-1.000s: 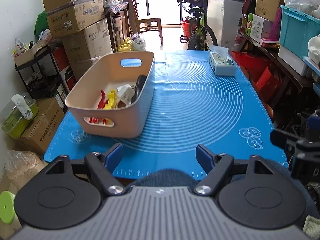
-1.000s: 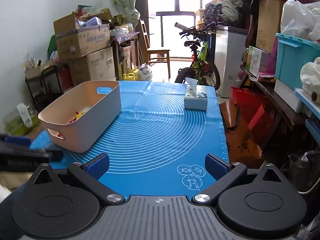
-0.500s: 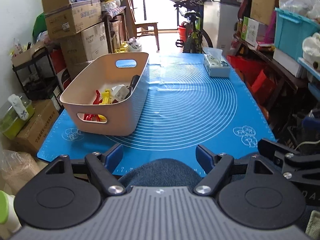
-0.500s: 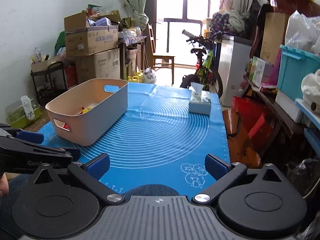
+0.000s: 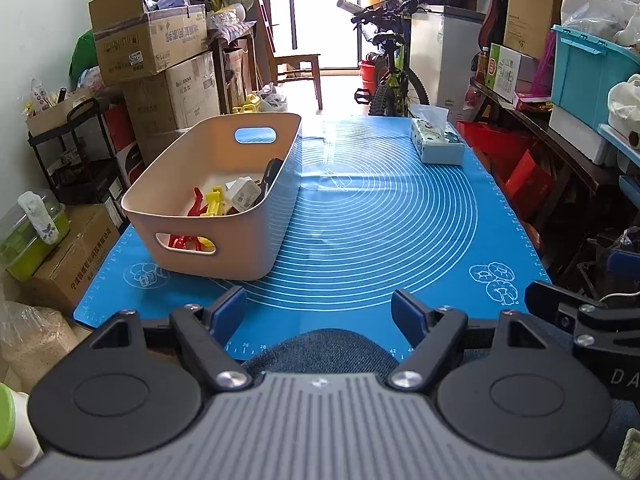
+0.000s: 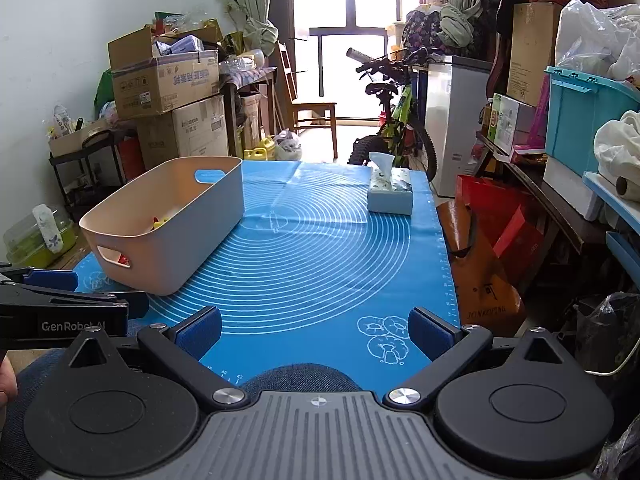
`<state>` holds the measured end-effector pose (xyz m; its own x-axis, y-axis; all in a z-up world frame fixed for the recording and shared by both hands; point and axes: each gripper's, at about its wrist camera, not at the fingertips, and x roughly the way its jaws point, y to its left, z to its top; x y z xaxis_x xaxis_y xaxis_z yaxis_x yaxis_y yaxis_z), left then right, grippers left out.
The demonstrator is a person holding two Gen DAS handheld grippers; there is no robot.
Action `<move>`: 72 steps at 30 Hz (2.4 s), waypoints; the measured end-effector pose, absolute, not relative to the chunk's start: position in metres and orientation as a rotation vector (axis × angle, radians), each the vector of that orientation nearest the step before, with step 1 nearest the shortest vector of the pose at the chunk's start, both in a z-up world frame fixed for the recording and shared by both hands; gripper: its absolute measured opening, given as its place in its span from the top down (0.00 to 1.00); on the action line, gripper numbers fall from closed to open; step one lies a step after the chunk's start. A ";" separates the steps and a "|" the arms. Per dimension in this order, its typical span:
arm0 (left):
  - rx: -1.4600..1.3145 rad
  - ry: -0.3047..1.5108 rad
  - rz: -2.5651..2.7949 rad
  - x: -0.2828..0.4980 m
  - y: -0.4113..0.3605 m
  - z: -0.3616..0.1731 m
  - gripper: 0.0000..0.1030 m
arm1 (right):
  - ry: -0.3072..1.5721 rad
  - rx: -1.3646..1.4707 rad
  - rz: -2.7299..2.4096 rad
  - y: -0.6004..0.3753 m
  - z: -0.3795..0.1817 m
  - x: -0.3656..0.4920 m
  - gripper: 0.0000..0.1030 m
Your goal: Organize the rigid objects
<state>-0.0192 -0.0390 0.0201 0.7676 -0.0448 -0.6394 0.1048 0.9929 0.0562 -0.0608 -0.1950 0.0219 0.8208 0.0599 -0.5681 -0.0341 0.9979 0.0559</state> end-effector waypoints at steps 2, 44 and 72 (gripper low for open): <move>0.090 0.688 -0.081 -0.019 -0.038 0.020 0.23 | 0.606 0.044 0.049 -0.194 0.022 -0.061 0.03; 0.098 0.660 -0.070 -0.022 -0.038 0.021 0.23 | 0.613 0.050 0.044 -0.197 0.020 -0.061 0.03; 0.090 0.646 -0.062 -0.021 -0.033 0.024 0.23 | 0.616 0.050 0.041 -0.200 0.019 -0.062 0.03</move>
